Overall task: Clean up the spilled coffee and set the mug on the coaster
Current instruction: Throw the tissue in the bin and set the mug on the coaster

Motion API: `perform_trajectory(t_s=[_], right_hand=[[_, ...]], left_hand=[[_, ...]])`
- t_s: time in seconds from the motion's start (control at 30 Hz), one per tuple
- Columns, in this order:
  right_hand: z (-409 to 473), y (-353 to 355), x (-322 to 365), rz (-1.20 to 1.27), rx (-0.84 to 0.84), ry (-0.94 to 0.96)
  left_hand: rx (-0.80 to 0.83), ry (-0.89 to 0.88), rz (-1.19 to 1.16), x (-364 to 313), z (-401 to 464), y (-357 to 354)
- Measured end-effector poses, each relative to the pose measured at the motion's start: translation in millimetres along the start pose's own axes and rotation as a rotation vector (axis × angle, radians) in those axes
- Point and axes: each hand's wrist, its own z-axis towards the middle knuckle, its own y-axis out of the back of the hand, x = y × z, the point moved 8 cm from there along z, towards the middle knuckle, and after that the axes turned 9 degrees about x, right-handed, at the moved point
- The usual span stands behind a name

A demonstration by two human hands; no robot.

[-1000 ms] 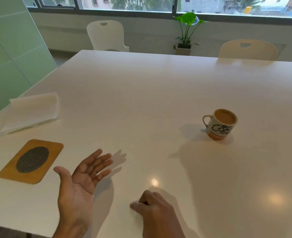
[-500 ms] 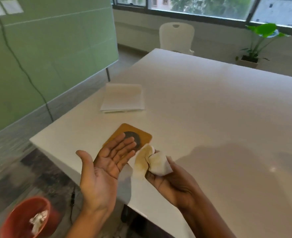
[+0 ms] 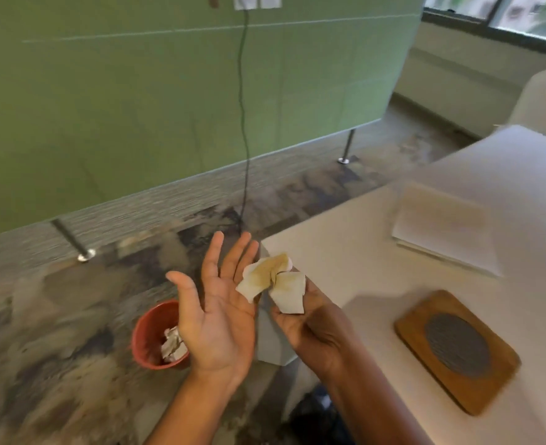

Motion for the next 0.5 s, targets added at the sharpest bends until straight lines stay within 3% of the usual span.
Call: perform_trajectory(t_s=[0.13,0.37,0.5], right_hand=[[66.3,-16.6,-44.6,-0.076,0.028,-0.063],[171.3,-5.9,-139.8,-0.377,-0.079,-0.213],[220.7,3.2,-193.8,-0.516,-0.14,-0.338]], left_hand=[[-0.143,-0.095,0.038,-33.8,9.1,57.1],[-0.586,-0.182,0.233,-78.6,-10.5,195.2],[-0.723,-0.222,0.123,-84.7,-38.3,262.3]])
